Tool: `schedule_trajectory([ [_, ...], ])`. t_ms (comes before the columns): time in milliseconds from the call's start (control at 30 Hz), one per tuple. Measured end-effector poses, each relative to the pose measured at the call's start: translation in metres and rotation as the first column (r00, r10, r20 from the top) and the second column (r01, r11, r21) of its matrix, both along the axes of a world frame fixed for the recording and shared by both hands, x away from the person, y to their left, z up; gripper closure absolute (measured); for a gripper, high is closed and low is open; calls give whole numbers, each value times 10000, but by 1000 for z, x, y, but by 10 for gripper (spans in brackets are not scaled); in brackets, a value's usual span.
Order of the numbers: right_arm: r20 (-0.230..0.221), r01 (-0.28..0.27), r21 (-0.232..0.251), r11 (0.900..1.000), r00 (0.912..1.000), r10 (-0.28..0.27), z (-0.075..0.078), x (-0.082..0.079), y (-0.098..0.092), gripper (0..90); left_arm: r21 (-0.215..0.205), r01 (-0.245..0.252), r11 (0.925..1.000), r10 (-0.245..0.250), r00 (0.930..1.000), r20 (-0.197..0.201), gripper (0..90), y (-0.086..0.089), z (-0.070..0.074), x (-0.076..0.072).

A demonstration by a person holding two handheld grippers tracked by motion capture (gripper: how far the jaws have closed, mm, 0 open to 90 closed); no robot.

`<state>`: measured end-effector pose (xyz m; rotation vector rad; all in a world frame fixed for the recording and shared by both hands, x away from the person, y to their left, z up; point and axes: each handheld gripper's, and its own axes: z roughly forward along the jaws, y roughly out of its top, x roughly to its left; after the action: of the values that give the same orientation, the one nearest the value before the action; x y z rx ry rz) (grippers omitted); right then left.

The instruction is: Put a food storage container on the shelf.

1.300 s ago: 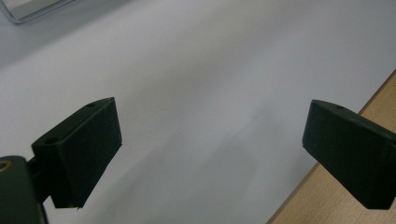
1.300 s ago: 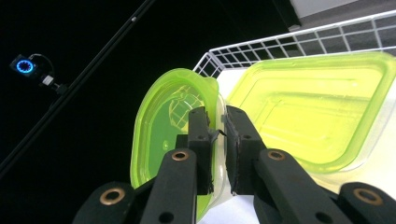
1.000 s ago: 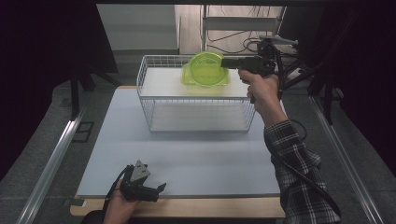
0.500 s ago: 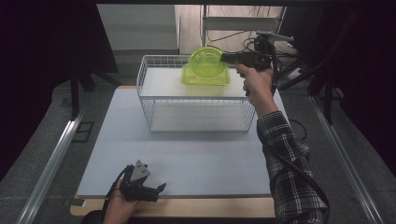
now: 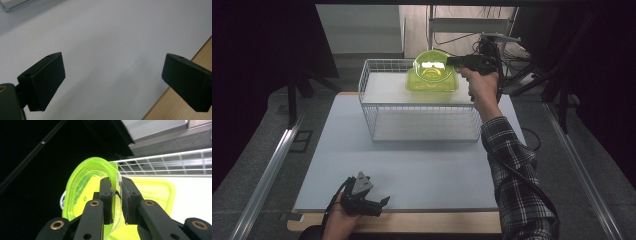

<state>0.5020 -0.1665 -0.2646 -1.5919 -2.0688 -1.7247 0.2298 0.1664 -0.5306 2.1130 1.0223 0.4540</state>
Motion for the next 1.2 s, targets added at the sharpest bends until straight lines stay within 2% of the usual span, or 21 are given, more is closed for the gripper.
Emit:
schedule_trajectory([
  [133,61,119,-240,9996,9999,-118,-1,1,1,776,22,14,10000,-14,10000,-10,46,0,0,0],
  [467,53,290,-275,9992,9996,-288,-5,7,2,730,40,32,10000,-32,10000,-39,46,-1,-1,0],
  [667,89,186,-280,9994,9998,-183,-7,9,4,676,33,35,10000,-35,10000,-32,46,-1,0,0],
  [867,215,41,-244,9997,9998,-36,-4,7,4,575,38,29,10000,-29,10000,-23,46,-1,0,0],
  [1000,398,-110,-361,9993,9991,124,-3,3,2,509,60,26,10000,-25,10000,-31,46,-1,0,0],
  [1200,532,-434,-376,9983,9976,454,-5,-4,-3,465,71,8,10000,-8,10000,-24,46,-1,0,0],
])
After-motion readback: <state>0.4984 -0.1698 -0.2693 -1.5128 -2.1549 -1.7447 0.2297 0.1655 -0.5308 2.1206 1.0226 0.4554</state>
